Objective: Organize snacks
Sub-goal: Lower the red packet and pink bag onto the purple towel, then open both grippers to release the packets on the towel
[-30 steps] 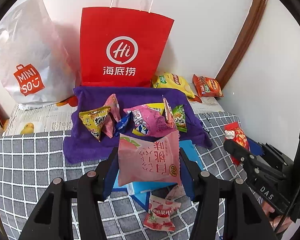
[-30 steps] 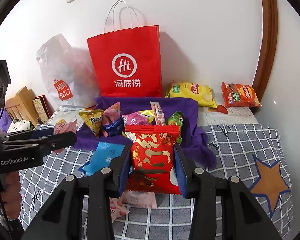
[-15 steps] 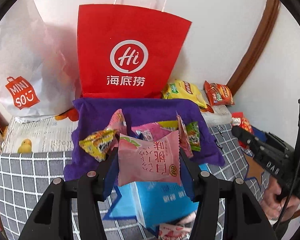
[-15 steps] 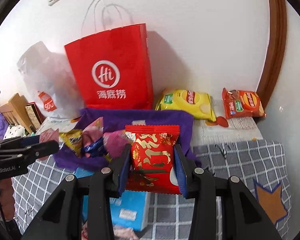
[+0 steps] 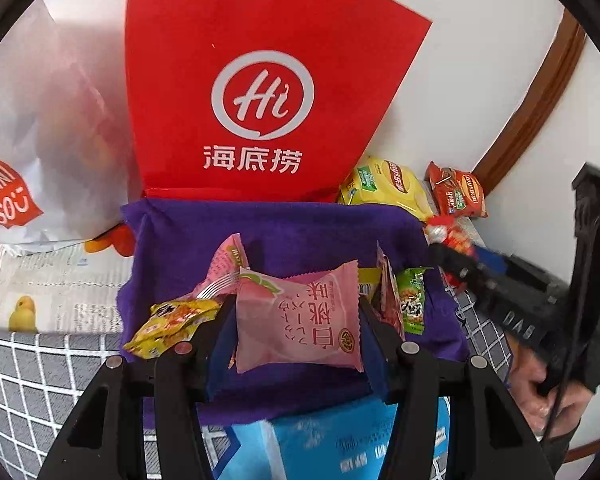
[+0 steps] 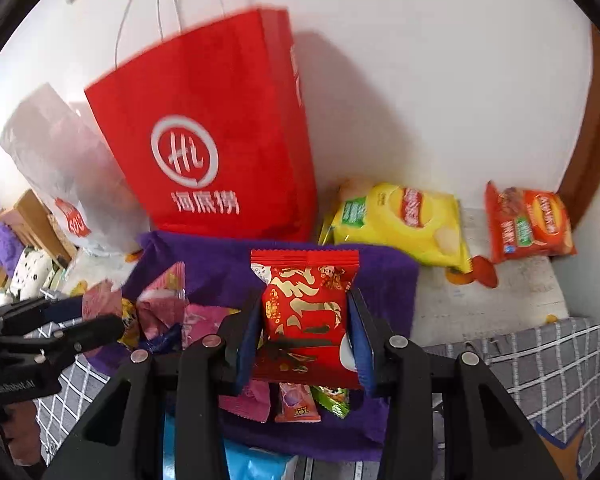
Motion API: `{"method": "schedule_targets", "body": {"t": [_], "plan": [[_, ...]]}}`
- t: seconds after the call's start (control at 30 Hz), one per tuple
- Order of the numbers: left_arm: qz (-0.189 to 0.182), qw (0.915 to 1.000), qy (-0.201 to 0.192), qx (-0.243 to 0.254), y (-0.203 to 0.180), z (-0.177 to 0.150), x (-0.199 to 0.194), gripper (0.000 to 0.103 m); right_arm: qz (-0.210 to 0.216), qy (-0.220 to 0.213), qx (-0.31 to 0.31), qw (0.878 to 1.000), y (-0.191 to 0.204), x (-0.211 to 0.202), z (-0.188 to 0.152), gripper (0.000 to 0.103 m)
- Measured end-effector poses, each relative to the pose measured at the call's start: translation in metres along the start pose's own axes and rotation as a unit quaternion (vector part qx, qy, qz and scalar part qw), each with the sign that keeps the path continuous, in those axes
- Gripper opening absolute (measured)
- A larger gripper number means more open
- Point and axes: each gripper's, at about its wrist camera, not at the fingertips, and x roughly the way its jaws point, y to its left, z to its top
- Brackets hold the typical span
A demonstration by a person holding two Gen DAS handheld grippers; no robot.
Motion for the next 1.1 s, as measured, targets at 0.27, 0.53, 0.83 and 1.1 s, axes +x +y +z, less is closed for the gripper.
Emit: {"method": "schedule_targets", "body": {"t": [0.27,0.53,0.83,1.1], "plan": [[-0.004,0.9999,0.011,-0.004,0.001,0.003,0.025,0.054,0.005,0.039,-0.022,0.999,-0.001,0.031,-0.013,0.041],[-0.007,0.9996,0.021,-0.017,0.01,0.003,0.039,0.055,0.004,0.049,-0.064,0.997,0.005,0.033,-0.019,0.042],[-0.012,0.9995,0.022,-0.019,0.012,0.003,0.043,0.056,0.017,0.05,-0.068,0.996,0.01,0.034,-0.02,0.046],[-0.032,0.999,0.019,-0.027,0.013,0.003,0.041,0.066,0.009,0.03,-0.045,0.998,0.006,0.018,-0.014,0.048]]}}
